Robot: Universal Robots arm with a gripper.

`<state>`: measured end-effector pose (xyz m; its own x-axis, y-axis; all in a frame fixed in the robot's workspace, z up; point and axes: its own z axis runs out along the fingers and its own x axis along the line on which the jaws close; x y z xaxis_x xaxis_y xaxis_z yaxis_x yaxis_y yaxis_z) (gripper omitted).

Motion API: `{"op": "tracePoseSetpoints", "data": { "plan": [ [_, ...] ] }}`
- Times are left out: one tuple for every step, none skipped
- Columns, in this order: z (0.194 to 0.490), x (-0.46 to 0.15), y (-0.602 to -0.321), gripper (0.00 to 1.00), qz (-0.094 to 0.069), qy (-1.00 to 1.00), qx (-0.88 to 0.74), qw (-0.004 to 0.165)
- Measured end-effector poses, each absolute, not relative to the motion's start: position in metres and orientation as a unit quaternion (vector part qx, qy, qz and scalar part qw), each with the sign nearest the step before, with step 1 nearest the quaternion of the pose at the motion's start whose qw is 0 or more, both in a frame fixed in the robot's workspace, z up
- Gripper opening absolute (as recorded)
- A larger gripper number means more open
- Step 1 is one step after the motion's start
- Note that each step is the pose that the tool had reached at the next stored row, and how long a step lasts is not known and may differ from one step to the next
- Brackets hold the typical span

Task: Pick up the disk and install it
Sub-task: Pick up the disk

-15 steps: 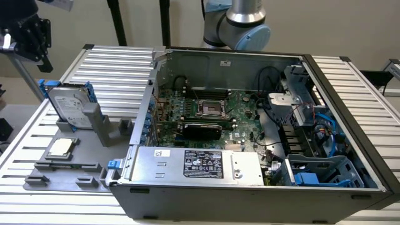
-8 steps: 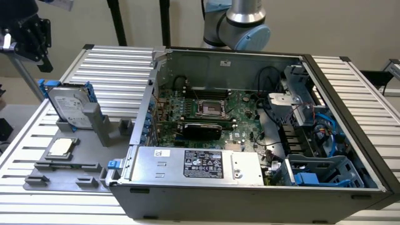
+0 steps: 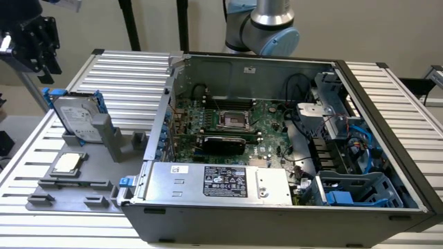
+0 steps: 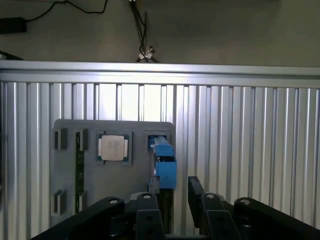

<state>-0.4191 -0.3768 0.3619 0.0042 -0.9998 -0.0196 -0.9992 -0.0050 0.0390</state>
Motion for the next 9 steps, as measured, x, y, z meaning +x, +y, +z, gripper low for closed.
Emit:
{"op": "tracePoseSetpoints", "data": {
  "plan": [
    [0.3615,-0.4190,-0.3768,0.42,-0.021,-0.705,0.709,0.007],
    [0.3610,-0.4190,-0.3768,0.47,-0.021,-0.705,0.709,0.007],
    [0.3605,-0.4190,-0.3768,0.47,-0.021,-0.705,0.709,0.007],
    [0.3599,-0.4191,-0.3768,0.53,-0.021,-0.705,0.709,0.007],
    [0.3590,-0.4191,-0.3768,0.53,-0.021,-0.705,0.709,0.007],
    [0.3576,-0.4191,-0.3768,0.60,-0.021,-0.705,0.709,0.007],
    [0.3558,-0.4191,-0.3768,0.60,-0.020,-0.705,0.709,0.007],
    [0.3540,-0.4191,-0.3768,0.60,-0.020,-0.705,0.709,0.006],
    [0.3522,-0.4191,-0.3768,0.60,-0.020,-0.705,0.709,0.006]
  ]
}}
